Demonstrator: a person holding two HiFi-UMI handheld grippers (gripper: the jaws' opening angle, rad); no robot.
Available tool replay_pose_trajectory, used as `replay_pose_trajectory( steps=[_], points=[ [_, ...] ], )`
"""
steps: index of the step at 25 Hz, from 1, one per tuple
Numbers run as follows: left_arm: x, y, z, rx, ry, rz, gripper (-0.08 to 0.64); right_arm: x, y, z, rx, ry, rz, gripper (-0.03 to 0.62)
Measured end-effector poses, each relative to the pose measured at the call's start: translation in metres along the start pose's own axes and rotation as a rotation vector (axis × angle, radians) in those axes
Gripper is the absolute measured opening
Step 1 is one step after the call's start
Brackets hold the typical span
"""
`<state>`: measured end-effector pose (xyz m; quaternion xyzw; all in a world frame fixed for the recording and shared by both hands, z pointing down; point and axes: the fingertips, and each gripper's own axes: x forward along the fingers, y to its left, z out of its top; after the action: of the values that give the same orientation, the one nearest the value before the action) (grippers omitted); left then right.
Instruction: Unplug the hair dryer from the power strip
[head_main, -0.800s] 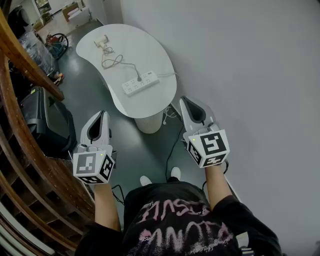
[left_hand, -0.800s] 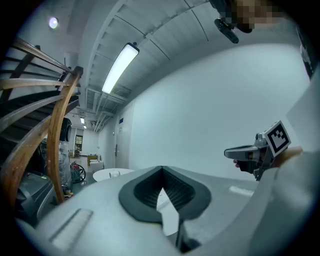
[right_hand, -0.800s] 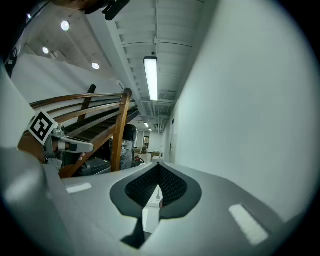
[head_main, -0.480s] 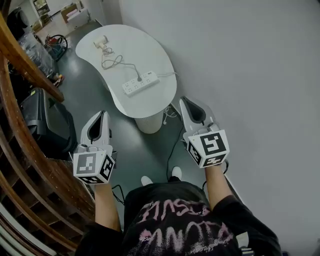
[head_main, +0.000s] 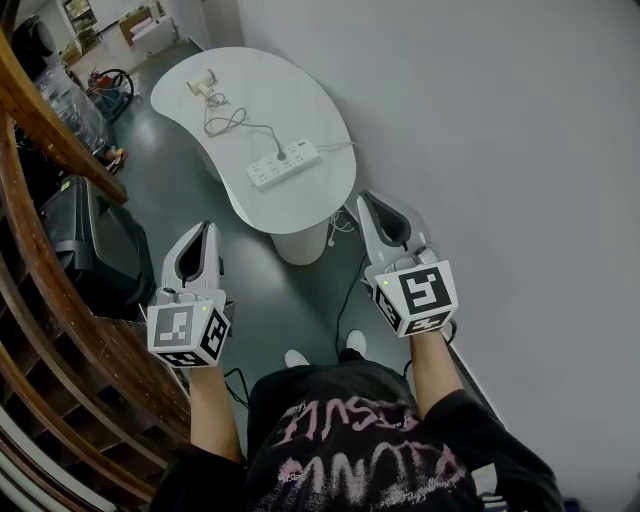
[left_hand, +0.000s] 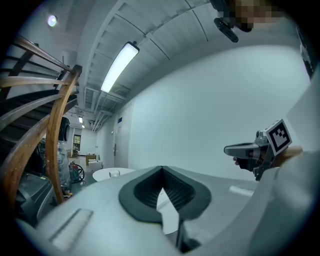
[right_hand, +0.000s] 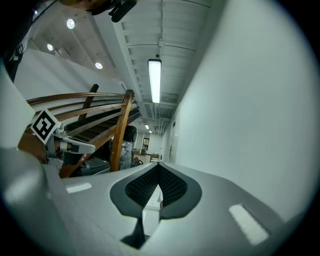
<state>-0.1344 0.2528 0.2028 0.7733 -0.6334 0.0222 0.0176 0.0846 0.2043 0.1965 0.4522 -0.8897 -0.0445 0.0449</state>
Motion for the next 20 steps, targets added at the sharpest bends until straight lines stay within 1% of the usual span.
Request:
replay_pose_trajectory(
  steps=[6, 13, 20],
  points=[
    [-0.008, 0.011, -0.002, -0.009, -0.003, -0.011, 0.000, -0.001, 0.012, -0.005, 0.016, 0.015, -0.019, 0.011],
    [-0.021, 0.020, -0.015, -0.025, 0.012, -0.035, 0.000, -0.009, 0.030, -0.013, 0.030, 0.036, -0.042, 0.012],
    [-0.024, 0.021, -0.010, -0.030, -0.005, -0.055, 0.000, -0.010, 0.036, -0.006, 0.023, 0.029, -0.051, 0.012]
  ],
)
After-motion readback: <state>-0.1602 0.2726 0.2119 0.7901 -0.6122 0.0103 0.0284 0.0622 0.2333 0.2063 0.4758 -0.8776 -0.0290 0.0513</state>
